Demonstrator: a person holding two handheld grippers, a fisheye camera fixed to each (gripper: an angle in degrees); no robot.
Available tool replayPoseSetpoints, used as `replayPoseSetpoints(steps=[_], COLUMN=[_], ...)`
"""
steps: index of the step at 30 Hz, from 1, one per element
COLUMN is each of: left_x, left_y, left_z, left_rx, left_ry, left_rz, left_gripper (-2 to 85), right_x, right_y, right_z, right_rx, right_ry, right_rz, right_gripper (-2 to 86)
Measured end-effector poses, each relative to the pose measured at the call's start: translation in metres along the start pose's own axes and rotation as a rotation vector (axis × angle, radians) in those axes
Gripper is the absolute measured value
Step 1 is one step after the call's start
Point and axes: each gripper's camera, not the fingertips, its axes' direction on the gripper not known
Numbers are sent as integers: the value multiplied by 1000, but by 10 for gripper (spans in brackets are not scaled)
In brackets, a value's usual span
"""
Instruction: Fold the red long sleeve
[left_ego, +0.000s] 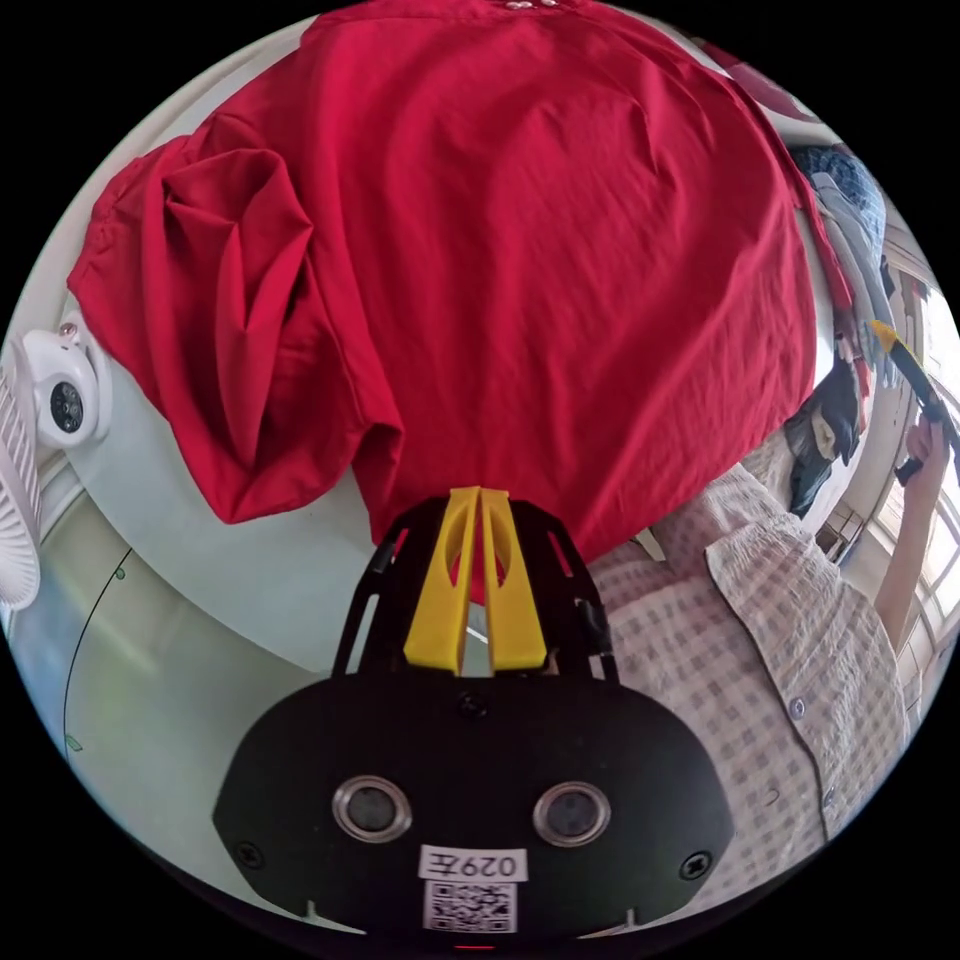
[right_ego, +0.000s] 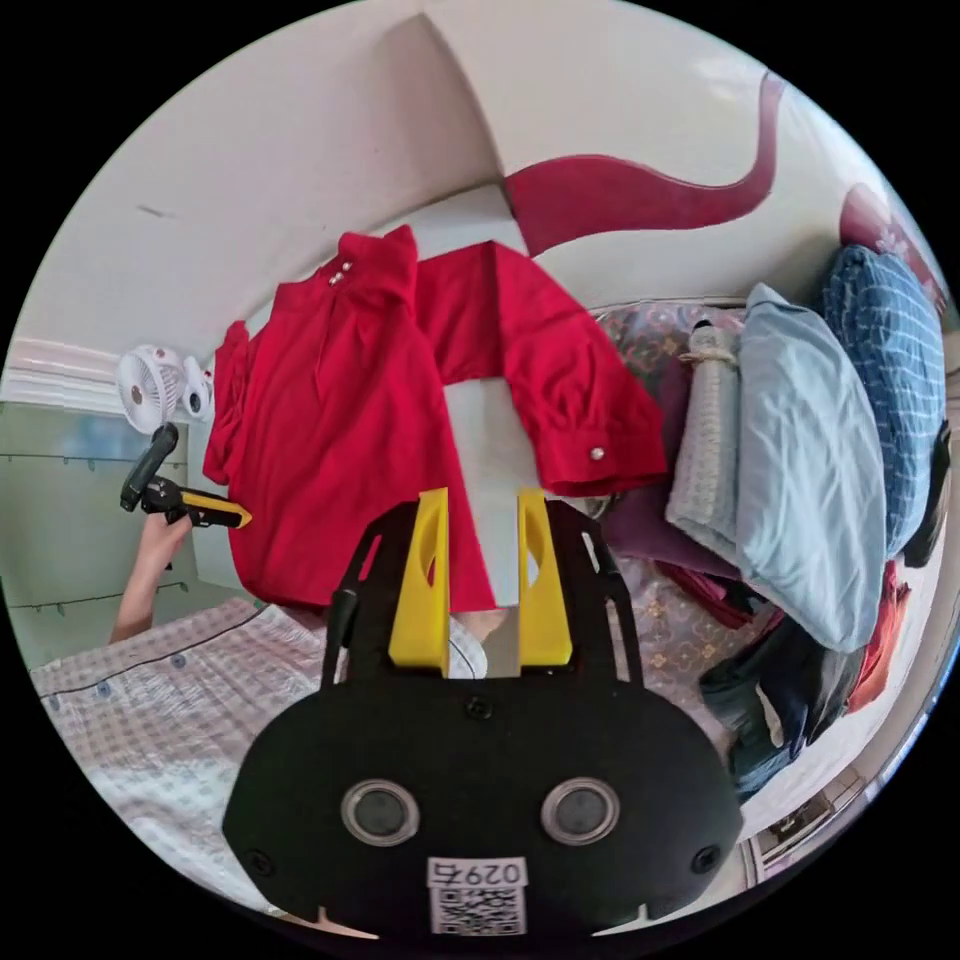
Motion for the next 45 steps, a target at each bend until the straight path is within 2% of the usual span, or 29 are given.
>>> replayPoseSetpoints(steps=[4, 8, 12, 17, 19, 25, 32, 35, 37, 41, 44, 45], left_x=[3, 6, -3, -16, -18, -2, 17, 21, 21, 15, 3, -5], left_y=[-6, -5, 6, 21, 25, 21, 24, 32, 39, 52, 64, 72], left_z=[-2, -3, -4, -3, -3, -5, -3, -1, 1, 4, 5, 6], left_rx=[-32, -22, 34, 96, 106, 71, 61, 89, 117, 154, 188, 208], left_ry=[-13, -30, 21, 103, 116, 2, -145, -188, -211, -212, -171, -143], left_rz=[-49, -62, -147, -261, -295, -251, -237, -250, -263, -275, -282, -273], left_gripper=[-10, -10, -10, -10, -10, -10, -10, -10, -10, -9, -9, -8], right_x=[35, 30, 23, 46, 68, 112, 96, 64, 19, -80, -150, -161], right_y=[-19, -35, -42, -59, -78, -116, -133, -134, -136, -112, -95, -91], right_z=[22, 64, 74, 8, -45, -202, -269, -281, -274, -212, -105, -62], right_rx=[-86, -203, -224, -102, -3, 273, 343, 340, 217, 20, -316, -535], right_ry=[10, 2, 109, 148, 178, 154, 137, -55, -267, -453, -494, -521], right_rz=[-24, -111, -165, -177, -159, -65, -109, -242, -412, -722, -898, -910], right_gripper=[141, 136, 20, -5, -6, -4, -2, -2, -2, 1, 10, 14])
